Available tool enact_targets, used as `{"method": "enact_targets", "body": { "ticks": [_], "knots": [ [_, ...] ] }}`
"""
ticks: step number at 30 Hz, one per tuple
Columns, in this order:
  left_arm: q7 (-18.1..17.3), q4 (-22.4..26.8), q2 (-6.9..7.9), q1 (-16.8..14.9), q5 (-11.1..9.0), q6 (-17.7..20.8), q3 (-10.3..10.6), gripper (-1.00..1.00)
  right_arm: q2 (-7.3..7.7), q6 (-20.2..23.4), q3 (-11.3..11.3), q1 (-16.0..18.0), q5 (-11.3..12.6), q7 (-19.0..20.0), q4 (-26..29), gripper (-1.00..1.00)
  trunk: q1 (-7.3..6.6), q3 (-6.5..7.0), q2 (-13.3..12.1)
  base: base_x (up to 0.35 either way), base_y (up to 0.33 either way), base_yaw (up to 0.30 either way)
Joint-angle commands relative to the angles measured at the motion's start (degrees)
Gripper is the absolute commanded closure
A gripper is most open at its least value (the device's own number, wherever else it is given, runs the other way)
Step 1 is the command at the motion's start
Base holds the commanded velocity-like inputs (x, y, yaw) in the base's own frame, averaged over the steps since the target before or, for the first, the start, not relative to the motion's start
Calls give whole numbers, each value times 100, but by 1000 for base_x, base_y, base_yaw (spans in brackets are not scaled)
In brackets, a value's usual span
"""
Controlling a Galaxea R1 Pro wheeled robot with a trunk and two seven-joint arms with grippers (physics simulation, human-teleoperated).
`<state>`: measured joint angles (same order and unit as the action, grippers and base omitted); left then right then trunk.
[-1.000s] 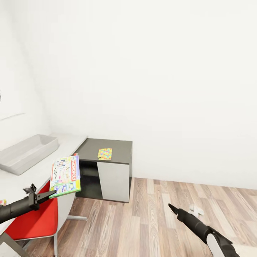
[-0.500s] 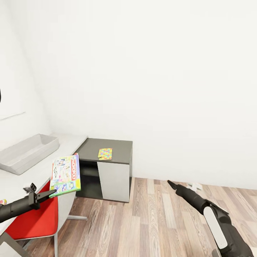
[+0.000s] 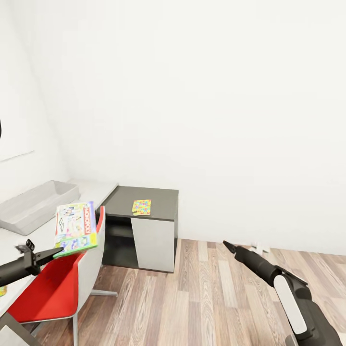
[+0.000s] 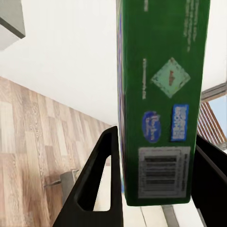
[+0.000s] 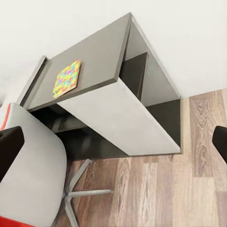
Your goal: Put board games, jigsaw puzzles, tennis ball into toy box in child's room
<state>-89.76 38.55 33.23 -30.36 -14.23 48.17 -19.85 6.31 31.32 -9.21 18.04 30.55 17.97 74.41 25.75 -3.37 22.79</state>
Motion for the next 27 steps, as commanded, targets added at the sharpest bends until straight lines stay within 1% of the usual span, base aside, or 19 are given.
{"method": "enact_targets", "body": {
  "ticks": [1, 2, 4, 9, 14, 27],
  "knots": [
    [-24, 0, 8, -5, 0, 55, -79, 100, -5, 40, -4, 3, 16, 13, 13, -100, 4, -14, 13, 0, 0, 0],
    [-24, -1, 16, 1, 0, 43, -285, 100, -13, 35, 8, -1, 4, 8, 29, -100, 4, -14, 13, 0, 0, 0],
    [-24, -3, 17, 3, -1, 38, -346, 100, -15, 33, 13, -2, -2, 8, 34, -100, 4, -14, 13, 0, 0, 0],
    [-24, -1, 10, 4, -1, 28, -384, 100, -18, 13, 17, -2, -9, 8, 47, -100, 4, -14, 13, 62, -19, 0],
    [-24, -2, 3, 4, -1, 19, -395, 100, -24, 7, 30, -2, -13, -18, 48, -100, 4, -13, 13, 229, -38, 78],
    [-24, 0, -8, 4, -1, 17, -396, 100, -33, -3, 34, -2, -23, -56, 24, -100, 4, -12, 13, 313, -3, 274]
  ]
}}
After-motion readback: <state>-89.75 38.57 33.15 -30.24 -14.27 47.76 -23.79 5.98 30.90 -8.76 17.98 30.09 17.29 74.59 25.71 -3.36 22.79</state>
